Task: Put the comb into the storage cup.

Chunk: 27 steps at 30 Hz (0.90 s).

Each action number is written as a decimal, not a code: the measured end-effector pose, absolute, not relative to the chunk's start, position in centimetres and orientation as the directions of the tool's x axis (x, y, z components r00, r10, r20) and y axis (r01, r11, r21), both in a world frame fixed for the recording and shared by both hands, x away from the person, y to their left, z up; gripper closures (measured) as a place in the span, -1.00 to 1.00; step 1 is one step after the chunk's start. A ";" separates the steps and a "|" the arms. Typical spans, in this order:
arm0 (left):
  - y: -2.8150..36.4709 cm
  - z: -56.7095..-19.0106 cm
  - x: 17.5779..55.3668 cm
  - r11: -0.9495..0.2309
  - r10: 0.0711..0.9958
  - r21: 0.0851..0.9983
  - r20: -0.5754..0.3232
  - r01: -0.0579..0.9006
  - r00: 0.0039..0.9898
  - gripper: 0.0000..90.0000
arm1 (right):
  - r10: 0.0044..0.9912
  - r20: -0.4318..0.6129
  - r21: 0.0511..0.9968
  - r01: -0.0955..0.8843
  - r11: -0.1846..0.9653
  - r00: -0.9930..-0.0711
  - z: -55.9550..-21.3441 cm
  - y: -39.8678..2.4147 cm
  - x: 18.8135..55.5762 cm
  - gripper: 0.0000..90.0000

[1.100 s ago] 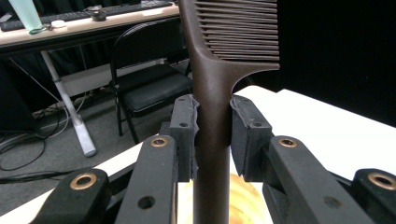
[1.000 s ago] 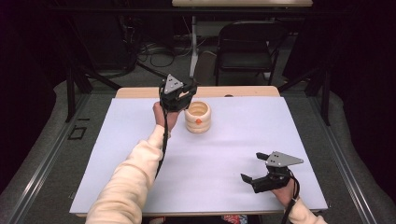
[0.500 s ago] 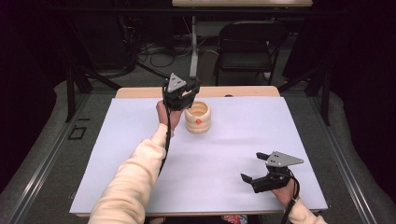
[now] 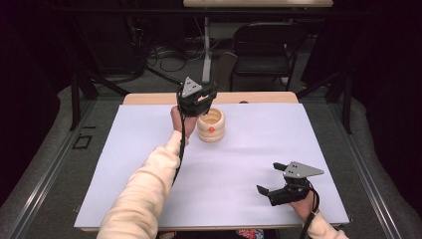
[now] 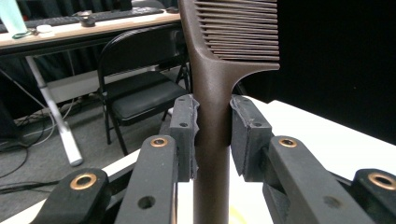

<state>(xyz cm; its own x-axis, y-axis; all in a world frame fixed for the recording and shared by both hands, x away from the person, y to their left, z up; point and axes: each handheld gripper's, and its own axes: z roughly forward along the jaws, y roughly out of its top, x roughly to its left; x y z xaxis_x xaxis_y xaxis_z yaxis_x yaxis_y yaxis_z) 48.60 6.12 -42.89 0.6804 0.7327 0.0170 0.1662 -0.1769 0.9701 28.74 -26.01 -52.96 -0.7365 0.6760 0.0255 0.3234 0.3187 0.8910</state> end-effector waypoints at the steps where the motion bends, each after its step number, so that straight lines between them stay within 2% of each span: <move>1: 6.1 -42.9 48.6 -0.176 0.732 0.970 0.015 0.167 0.681 0.62 | 0.676 0.026 0.891 0.324 0.319 -0.737 -53.0 -26.0 28.7 -1.00; 27: 5.3 -44.2 49.9 -0.139 0.740 0.978 -0.003 0.157 0.673 0.62 | 0.676 0.023 0.892 0.320 0.319 -0.737 -52.9 -26.1 28.7 -1.00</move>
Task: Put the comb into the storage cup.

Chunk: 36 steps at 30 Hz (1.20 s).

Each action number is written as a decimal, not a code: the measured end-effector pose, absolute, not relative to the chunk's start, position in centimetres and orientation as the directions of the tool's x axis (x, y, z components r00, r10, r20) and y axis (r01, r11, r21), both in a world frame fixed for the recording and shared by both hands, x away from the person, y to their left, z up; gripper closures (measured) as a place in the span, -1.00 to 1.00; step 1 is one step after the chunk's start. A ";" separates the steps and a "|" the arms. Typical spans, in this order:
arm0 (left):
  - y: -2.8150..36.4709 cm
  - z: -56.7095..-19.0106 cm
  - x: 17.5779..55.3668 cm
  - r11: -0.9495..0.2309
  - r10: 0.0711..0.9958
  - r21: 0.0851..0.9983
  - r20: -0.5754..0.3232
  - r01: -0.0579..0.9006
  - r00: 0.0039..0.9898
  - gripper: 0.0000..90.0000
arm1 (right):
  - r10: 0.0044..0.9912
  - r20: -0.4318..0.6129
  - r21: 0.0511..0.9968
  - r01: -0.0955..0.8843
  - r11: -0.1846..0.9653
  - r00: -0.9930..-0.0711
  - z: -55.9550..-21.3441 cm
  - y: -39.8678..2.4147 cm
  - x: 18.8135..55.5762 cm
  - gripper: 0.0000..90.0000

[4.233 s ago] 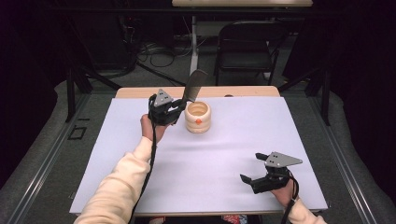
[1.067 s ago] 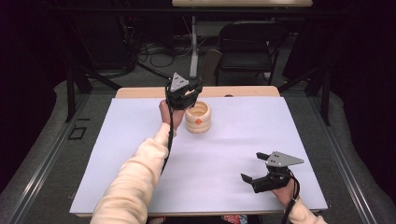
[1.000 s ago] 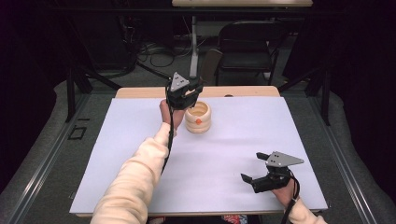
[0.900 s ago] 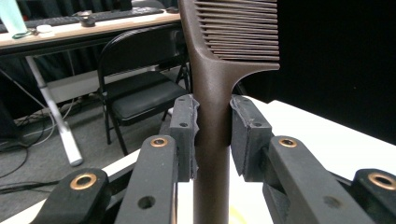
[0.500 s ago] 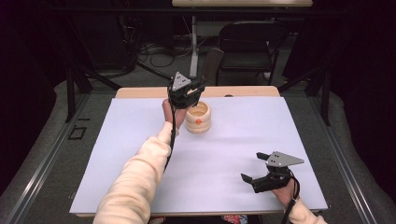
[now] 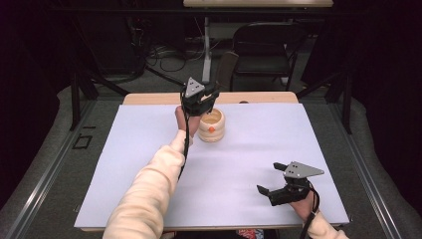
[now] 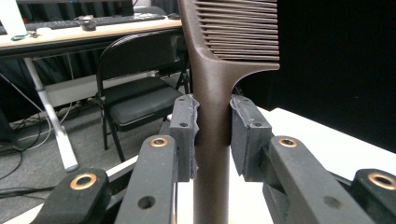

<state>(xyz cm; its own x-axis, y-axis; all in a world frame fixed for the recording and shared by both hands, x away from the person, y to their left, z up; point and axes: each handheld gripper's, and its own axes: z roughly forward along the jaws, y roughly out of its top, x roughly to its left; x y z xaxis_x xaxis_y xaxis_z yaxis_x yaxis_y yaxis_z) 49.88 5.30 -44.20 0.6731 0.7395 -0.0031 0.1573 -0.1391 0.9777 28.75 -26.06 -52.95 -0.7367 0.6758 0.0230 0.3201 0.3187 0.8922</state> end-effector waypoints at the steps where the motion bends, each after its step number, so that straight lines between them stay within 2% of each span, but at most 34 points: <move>1: 5.3 -44.3 49.9 -0.139 0.740 0.978 -0.003 0.158 0.673 0.62 | 0.676 0.025 0.892 0.322 0.317 -0.736 -52.9 -26.0 28.7 -1.00; 15: 4.8 -45.4 50.5 -0.143 0.744 0.973 -0.014 0.180 0.668 0.62 | 0.675 0.026 0.892 0.321 0.317 -0.738 -53.0 -26.1 28.8 -1.00; 36: 5.2 -46.6 50.6 -0.218 0.734 0.954 0.022 0.205 0.679 0.61 | 0.677 0.027 0.894 0.321 0.313 -0.735 -52.9 -26.1 28.7 -1.00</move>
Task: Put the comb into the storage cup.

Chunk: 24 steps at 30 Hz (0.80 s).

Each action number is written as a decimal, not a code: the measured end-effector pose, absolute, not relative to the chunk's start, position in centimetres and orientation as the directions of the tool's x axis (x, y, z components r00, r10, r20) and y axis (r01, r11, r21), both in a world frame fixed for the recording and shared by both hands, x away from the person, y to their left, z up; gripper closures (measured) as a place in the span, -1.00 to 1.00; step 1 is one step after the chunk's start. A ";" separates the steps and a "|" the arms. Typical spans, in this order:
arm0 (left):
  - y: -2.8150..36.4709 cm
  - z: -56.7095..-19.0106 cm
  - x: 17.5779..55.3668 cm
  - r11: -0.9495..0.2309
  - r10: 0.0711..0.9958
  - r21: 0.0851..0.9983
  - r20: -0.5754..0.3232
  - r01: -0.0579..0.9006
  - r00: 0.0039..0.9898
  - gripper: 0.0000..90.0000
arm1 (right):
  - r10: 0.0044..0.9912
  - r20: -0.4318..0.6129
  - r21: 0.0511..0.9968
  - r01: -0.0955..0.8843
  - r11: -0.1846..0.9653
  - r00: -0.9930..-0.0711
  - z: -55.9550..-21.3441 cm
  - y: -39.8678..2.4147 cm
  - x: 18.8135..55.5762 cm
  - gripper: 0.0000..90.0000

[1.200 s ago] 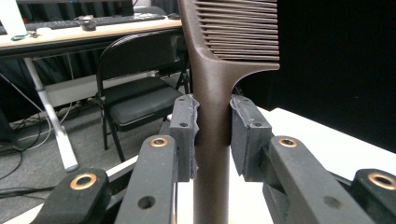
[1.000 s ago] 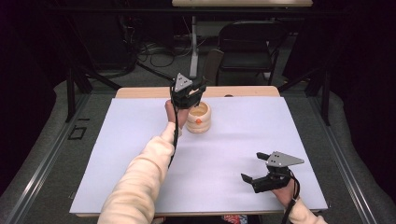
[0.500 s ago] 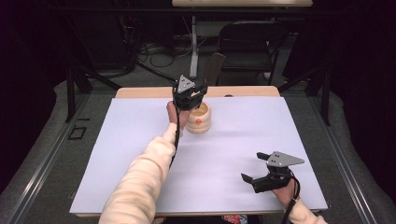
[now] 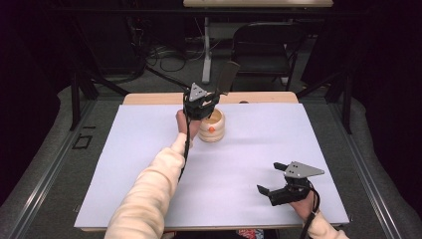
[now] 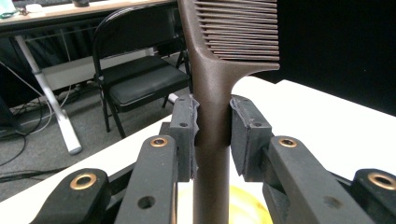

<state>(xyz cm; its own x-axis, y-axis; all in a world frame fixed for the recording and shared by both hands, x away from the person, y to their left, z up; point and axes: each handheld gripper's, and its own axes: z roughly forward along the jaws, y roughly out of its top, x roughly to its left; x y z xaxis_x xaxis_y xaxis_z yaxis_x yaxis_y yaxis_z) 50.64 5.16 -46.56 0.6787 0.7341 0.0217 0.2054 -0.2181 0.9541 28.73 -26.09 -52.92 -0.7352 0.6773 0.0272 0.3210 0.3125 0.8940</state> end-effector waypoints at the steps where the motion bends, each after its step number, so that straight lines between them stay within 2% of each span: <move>1: 5.2 -46.6 50.7 -0.218 0.734 0.954 0.020 0.208 0.679 0.61 | 0.677 0.026 0.894 0.320 0.313 -0.735 -52.9 -26.1 28.7 -1.00; 24: 5.7 -47.9 50.8 -0.245 0.725 0.939 0.012 0.241 0.689 0.61 | 0.678 0.027 0.894 0.321 0.312 -0.735 -52.9 -26.1 28.7 -1.00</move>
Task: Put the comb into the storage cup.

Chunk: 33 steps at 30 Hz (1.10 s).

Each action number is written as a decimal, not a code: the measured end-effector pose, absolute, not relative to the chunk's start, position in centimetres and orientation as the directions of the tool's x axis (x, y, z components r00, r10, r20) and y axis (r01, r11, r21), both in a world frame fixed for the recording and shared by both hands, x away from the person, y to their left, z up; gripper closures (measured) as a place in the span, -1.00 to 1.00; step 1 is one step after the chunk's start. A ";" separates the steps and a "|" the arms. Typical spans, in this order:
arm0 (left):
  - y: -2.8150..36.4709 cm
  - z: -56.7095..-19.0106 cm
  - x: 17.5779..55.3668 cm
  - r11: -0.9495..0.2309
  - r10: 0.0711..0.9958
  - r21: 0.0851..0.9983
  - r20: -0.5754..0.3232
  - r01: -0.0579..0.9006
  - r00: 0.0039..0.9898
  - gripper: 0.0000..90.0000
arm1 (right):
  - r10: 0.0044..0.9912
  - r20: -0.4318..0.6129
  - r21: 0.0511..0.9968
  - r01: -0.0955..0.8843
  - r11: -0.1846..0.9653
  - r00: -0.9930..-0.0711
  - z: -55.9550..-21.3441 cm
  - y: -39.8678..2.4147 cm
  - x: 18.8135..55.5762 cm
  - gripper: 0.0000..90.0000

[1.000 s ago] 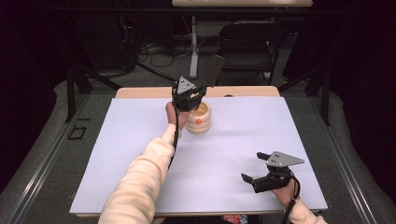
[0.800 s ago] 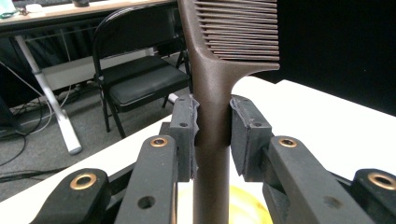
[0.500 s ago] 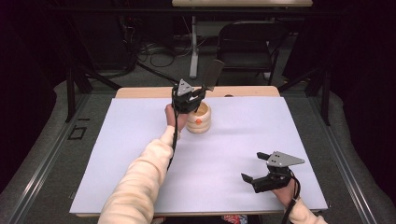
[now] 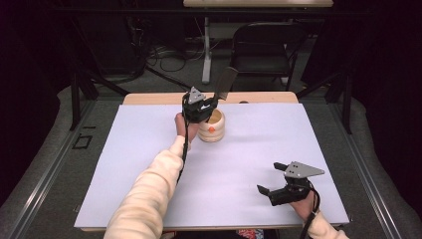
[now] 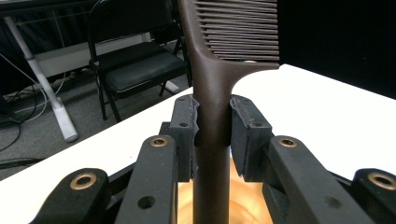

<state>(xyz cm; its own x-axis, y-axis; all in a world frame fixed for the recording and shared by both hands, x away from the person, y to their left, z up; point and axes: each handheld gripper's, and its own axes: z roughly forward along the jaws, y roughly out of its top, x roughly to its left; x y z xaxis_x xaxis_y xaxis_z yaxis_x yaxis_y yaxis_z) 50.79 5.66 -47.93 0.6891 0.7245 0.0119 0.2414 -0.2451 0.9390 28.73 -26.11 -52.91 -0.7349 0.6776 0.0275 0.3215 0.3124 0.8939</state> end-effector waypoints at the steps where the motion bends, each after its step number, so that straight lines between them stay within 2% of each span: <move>1: 5.7 -48.0 50.8 -0.245 0.725 0.939 0.011 0.243 0.689 0.61 | 0.677 0.028 0.894 0.322 0.313 -0.735 -52.9 -26.1 28.7 -1.00; 33: 6.3 -49.0 50.8 -0.265 0.718 0.925 0.001 0.272 0.696 0.61 | 0.679 0.026 0.893 0.322 0.314 -0.734 -52.9 -26.1 28.7 -1.00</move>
<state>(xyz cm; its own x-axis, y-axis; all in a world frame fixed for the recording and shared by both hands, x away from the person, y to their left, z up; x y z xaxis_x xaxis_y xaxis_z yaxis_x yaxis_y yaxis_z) 50.83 6.31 -48.98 0.6963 0.7177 0.0015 0.2716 -0.2655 0.9251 28.71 -26.13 -52.89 -0.7341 0.6786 0.0258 0.3217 0.3140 0.8933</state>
